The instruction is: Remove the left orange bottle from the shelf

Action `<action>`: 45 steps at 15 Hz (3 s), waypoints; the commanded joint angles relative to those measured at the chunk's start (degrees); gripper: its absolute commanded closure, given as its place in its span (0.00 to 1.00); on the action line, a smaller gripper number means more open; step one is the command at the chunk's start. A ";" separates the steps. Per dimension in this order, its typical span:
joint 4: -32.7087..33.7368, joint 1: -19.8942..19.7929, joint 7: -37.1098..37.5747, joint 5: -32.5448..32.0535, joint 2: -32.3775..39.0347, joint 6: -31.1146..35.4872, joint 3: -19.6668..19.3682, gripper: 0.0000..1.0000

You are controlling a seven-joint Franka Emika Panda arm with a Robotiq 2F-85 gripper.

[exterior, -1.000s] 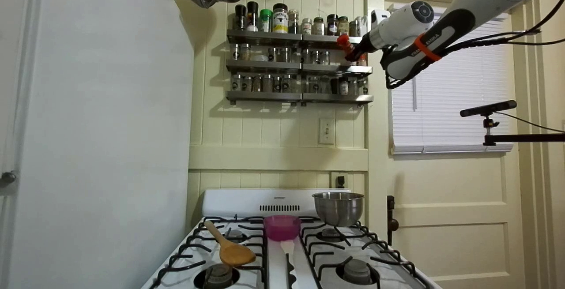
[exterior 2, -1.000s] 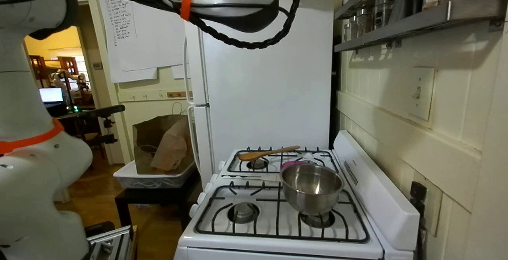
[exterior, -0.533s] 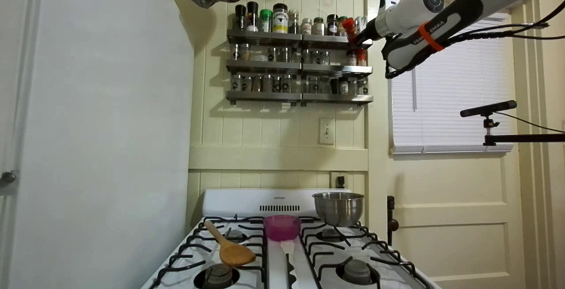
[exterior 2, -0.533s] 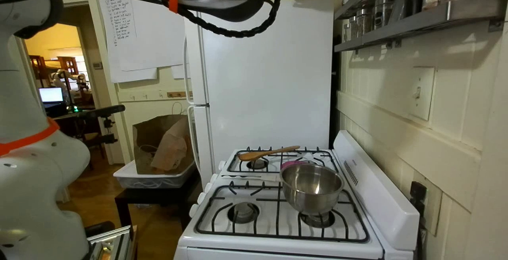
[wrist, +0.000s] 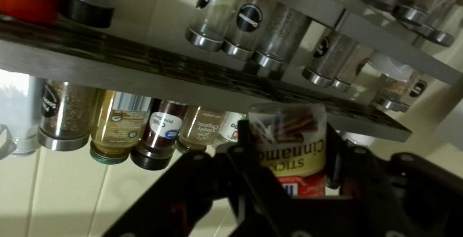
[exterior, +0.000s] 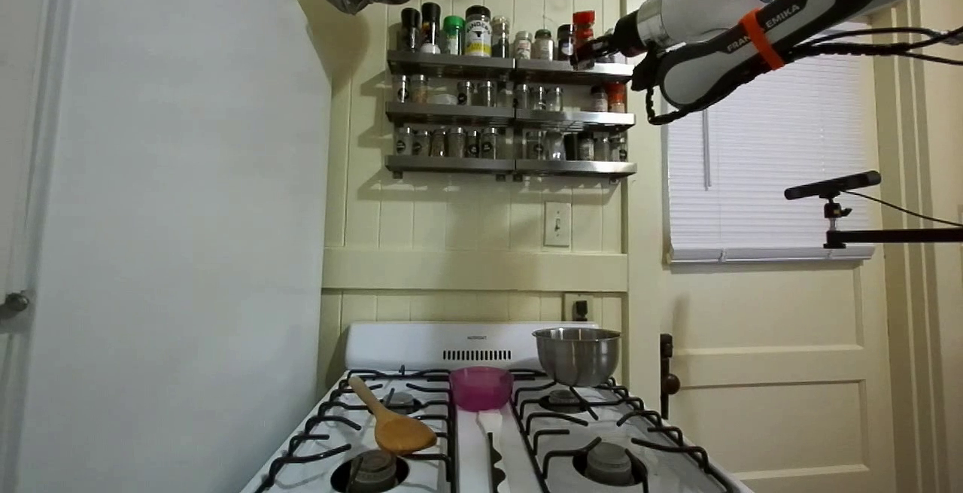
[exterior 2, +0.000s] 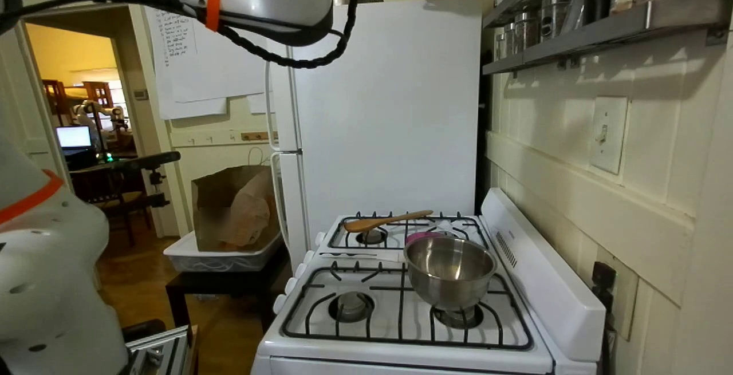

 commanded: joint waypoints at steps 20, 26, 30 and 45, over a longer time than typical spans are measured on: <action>-14.33 70.49 -13.71 22.45 -39.93 -12.00 -34.07 0.77; -15.83 65.56 -15.66 33.68 -35.94 -16.93 -32.62 0.77; -14.72 59.53 -18.53 35.22 -32.97 -24.43 -30.62 0.77; -21.91 56.19 -24.26 49.04 -28.20 -28.43 -29.28 0.77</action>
